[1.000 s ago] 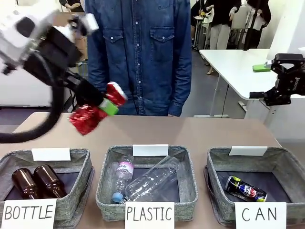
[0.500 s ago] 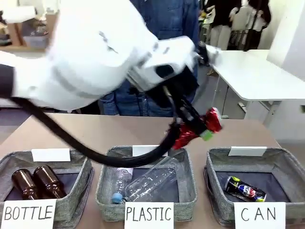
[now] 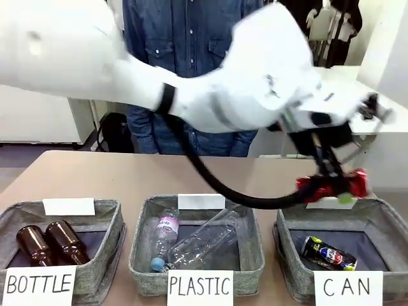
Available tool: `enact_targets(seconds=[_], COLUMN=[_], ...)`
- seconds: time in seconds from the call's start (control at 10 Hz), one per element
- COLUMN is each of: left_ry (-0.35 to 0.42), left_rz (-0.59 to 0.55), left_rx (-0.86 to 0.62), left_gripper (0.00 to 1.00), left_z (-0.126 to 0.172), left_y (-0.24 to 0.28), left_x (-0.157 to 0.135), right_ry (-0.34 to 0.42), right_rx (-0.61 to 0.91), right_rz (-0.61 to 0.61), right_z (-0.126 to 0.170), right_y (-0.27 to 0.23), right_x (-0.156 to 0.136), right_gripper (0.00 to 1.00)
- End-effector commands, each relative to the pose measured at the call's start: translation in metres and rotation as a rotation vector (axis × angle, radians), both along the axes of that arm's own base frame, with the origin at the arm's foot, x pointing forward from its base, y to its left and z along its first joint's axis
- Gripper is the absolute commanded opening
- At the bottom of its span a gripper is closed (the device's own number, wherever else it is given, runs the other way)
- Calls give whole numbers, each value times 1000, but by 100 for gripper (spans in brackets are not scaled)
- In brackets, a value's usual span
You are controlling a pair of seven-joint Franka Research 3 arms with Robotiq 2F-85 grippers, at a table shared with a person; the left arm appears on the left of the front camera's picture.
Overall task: Sort the can waste into the basket.
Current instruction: Pick up the can waste from the table and place it in the right Fabric basket.
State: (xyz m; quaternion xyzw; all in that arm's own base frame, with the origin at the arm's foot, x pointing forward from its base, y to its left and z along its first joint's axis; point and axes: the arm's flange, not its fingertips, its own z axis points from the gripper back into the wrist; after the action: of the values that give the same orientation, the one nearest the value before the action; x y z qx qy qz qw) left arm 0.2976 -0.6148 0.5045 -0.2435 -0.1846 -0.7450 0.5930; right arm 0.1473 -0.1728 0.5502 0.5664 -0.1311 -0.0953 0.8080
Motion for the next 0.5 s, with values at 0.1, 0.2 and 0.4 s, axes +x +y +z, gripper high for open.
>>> enact_targets(seconds=[0.1,0.2,0.4], left_ry=[10,-6,-22], left_rz=[32,60,78], left_rx=[136,148,140], left_gripper=[40,40,40], left_z=[-11,-11,-9], left_y=[-50,-48,-43], left_x=[-7,-6,-5], right_ry=[-32,-32,-32], right_rx=[36,36,36], right_rz=[15,15,15], right_z=[2,2,2], right_y=[9,9,9], right_x=[21,21,21], right_gripper=[100,100,100])
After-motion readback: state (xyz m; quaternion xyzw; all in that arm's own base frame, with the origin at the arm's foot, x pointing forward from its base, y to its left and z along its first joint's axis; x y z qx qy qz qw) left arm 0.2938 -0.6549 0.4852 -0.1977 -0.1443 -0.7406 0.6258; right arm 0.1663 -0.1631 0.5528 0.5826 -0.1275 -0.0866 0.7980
